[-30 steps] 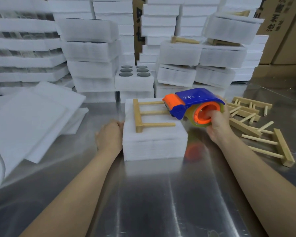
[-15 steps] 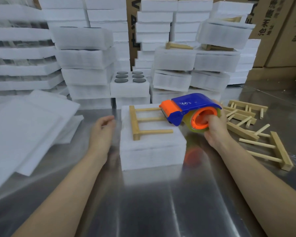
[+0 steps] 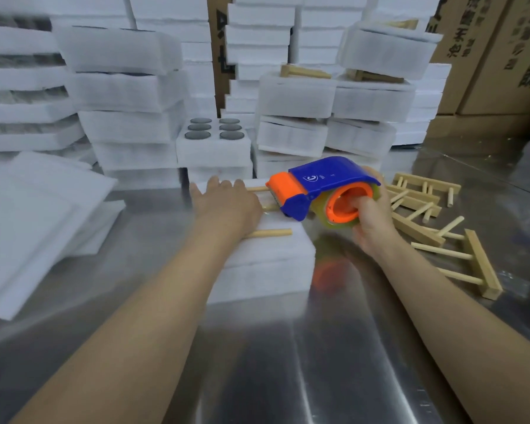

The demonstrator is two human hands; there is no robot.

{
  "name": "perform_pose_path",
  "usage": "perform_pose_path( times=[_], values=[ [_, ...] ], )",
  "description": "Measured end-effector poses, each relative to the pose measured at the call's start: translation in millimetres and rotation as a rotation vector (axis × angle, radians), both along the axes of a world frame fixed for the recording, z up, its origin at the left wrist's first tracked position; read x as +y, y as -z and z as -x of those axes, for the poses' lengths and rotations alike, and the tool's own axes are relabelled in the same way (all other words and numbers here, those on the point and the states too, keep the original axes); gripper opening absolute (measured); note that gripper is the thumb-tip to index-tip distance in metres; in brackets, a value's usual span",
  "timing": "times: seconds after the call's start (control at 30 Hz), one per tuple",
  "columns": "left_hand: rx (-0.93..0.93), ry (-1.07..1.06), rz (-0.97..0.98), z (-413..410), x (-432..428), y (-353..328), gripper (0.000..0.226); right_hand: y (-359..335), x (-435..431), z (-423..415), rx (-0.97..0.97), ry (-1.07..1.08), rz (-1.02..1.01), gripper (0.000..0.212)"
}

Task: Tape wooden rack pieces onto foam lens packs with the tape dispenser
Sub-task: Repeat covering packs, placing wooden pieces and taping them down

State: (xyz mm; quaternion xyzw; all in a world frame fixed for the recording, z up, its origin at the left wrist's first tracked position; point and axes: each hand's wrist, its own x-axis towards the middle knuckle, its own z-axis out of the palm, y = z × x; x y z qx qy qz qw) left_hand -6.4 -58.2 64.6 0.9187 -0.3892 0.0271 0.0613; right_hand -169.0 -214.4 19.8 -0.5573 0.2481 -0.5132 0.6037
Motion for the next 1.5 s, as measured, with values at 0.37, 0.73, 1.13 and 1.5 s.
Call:
perform_pose_path(
  times=[0.37,0.73,1.13,1.5],
  values=[
    [-0.043,0.015,-0.170,3,-1,-5,0.054,-14,-45,59,0.310,0.188,0.305,0.065],
    [-0.069,0.017,-0.147,-1,-2,-3,0.060,-16,-58,84,0.451,0.092,0.343,0.051],
    [0.027,0.035,-0.121,-5,-1,-5,0.072,-22,-64,91,0.409,-0.076,0.182,0.061],
    [-0.012,0.446,0.054,1,0,-4,0.058,-19,-51,84,0.515,0.116,0.404,0.055]
  ],
)
